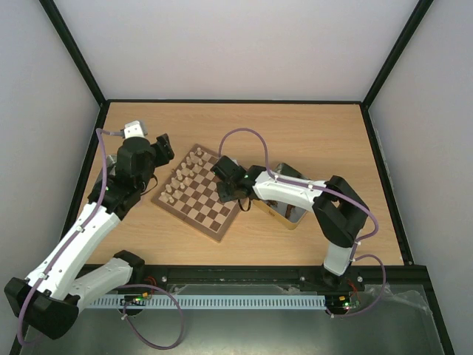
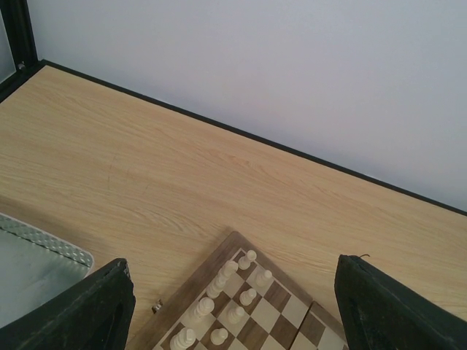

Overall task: Set up the chess pieces on the board
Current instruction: Adjust the chess piece on the chessboard.

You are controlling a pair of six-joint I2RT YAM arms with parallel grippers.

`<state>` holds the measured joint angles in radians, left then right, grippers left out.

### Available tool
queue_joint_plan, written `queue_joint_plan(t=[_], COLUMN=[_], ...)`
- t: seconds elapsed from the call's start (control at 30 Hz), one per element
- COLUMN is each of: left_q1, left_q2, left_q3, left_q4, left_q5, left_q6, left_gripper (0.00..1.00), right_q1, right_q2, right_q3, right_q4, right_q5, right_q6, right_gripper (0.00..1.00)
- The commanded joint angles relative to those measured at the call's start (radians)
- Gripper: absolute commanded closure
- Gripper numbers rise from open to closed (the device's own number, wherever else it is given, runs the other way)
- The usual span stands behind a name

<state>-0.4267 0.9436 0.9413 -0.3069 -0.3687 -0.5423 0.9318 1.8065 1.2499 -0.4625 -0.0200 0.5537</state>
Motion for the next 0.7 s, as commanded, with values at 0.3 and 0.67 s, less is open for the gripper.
queue_joint_plan(t=[0.3, 0.67], left_q1=[0.008, 0.008], left_q2=[0.016, 0.021], left_q3=[-0.012, -0.016], left_q4=[0.016, 0.017], left_q5=[0.021, 0.035], left_q6=[-0.007, -0.014], left_gripper=[0.23, 0.23], right_q1=[0.007, 0.006], right_q2=[-0.058, -0.053], right_q3=[-0.039, -0.049], right_q4=[-0.094, -0.074], right_q5=[0.141, 0.098], right_q6=[0.046, 0.044], right_gripper=[0.96, 0.95])
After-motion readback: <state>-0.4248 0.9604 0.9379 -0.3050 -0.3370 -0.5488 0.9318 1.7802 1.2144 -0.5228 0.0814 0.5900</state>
